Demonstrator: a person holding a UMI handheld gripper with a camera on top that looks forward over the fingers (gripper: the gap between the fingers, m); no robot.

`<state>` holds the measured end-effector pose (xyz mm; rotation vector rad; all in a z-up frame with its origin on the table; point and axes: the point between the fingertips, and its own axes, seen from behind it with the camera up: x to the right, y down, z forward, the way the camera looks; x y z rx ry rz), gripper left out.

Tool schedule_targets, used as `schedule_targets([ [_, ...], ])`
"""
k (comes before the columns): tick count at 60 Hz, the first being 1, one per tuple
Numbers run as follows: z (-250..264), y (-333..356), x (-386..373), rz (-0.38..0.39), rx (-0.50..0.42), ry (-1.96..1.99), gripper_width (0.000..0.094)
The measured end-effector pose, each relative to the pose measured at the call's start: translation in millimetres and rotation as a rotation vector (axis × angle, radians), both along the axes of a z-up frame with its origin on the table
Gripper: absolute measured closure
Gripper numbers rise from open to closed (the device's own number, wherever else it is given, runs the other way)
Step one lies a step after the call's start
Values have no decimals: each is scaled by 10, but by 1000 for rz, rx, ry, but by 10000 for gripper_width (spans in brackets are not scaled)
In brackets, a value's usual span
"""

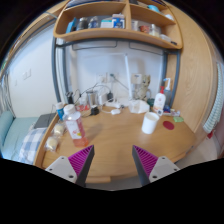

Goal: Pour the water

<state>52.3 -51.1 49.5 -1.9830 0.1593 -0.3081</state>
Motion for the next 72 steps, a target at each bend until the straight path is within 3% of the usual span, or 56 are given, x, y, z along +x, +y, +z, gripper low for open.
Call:
schedule_targets([
  [10,-632,289,-585,134,-52,-7,152],
  [22,-818,917,-1010,226,7,11,150],
  [43,-664,1807,-1001,217,168,8,164],
  [46,-582,1865,-1026,233,218,-1,196],
  [49,-503,1915,-1050,241,269,-7,309],
  [55,-474,1941,-1049,235,310,-14,346],
  [60,-515,1923,-1147,278,322,-51,418],
  [72,-476,1924,-975,194,317,-70,493],
])
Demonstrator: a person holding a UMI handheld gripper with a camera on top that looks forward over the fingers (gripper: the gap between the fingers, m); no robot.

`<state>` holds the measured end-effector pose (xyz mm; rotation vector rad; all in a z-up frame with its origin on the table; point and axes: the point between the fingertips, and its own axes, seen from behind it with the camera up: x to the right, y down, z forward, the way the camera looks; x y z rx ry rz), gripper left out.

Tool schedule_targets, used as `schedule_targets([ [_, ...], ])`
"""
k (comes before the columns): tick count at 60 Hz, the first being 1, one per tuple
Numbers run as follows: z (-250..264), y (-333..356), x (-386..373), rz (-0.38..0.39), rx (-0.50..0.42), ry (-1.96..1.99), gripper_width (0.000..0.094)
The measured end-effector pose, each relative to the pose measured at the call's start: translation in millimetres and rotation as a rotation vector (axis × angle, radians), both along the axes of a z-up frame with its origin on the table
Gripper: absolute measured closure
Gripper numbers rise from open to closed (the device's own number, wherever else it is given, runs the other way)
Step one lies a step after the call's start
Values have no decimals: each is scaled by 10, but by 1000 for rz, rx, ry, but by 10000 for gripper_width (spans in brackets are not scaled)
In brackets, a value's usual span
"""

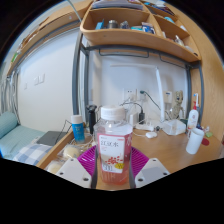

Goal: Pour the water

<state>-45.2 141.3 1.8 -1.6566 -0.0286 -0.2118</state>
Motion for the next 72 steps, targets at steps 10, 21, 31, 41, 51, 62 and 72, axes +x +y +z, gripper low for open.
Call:
schedule_targets([
  [10,-20,3,-6,20,-19,13,493],
  [21,226,45,184,41,-49,205,492],
  [31,769,67,683,25,20,648,493],
  [41,1248,16,1415,-17,140,1076,497],
  [51,1440,9,2074,-50,189,1366,492],
  [62,1289,114,2371,-81,160,1683,492],
  [72,1266,141,2457,-108,176,1944,494],
])
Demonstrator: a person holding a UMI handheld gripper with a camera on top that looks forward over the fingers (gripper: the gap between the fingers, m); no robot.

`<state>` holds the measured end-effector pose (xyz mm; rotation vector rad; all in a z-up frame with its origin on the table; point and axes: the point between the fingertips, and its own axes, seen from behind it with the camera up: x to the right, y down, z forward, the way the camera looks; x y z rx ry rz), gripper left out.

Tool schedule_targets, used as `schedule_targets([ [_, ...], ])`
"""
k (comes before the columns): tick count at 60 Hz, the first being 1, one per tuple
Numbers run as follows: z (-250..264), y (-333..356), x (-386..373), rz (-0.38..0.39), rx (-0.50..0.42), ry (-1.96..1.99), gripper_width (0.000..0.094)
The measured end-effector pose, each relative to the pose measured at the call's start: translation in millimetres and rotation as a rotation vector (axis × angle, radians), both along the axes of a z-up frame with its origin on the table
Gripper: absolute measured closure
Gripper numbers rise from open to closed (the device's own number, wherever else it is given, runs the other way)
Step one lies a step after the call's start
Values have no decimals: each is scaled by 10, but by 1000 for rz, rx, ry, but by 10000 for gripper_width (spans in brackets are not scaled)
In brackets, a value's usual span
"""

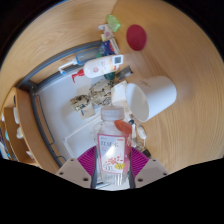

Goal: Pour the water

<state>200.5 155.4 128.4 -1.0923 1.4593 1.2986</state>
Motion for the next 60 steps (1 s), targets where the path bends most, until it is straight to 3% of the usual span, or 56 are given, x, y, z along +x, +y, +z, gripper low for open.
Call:
schedule_targets([
  [25,-112,-3,23,39,-49,98,494],
  [34,265,-155,45,105,-71,-431,493],
  [42,729,-365,399,131,-150,-1040,490],
  [53,833,-496,1135,83,-307,-1624,480],
  [60,638,-496,1657,31,-412,-1852,473],
])
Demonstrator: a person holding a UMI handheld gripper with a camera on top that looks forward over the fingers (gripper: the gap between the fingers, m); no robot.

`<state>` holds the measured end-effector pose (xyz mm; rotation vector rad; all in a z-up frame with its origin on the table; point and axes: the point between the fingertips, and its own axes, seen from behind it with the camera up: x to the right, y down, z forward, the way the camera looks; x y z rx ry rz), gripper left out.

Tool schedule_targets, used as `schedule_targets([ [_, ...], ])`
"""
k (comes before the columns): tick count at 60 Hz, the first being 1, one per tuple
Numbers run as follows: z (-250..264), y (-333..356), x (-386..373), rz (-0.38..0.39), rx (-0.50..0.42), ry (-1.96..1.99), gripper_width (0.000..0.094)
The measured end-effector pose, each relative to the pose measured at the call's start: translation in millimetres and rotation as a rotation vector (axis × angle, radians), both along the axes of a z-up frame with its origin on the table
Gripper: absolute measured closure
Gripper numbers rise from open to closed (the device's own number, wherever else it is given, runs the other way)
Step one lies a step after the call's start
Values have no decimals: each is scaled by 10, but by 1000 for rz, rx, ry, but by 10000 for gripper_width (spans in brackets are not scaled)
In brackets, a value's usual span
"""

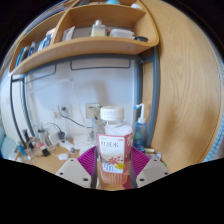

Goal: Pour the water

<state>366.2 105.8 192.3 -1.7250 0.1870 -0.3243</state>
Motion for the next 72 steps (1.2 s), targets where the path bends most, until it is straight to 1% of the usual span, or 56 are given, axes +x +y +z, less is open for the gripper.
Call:
schedule_targets([
  [5,-210,41,281,-23,-17,-45,473],
  [9,-389,73,515,-56,-32,-55,472],
  [19,-786,162,897,-100,-27,-20,469],
  [26,-1017,190,997,-99,-43,-28,445],
  [28,-971,193,1003,-95,-10,-32,447],
  [34,-980,186,1033,-98,26,4,394],
  [43,-1004,129,1028,-91,43,43,330],
  [48,-1082,101,1017,-89,8,61,279],
  [52,-1143,40,1036,-108,-18,77,229],
  [54,-1160,8,1019,-110,-24,85,218],
  [59,-1224,-120,936,-98,-58,99,212],
  [66,-1341,-474,751,-78,-157,105,212],
  [72,-1340,-858,595,-62,-242,106,214],
])
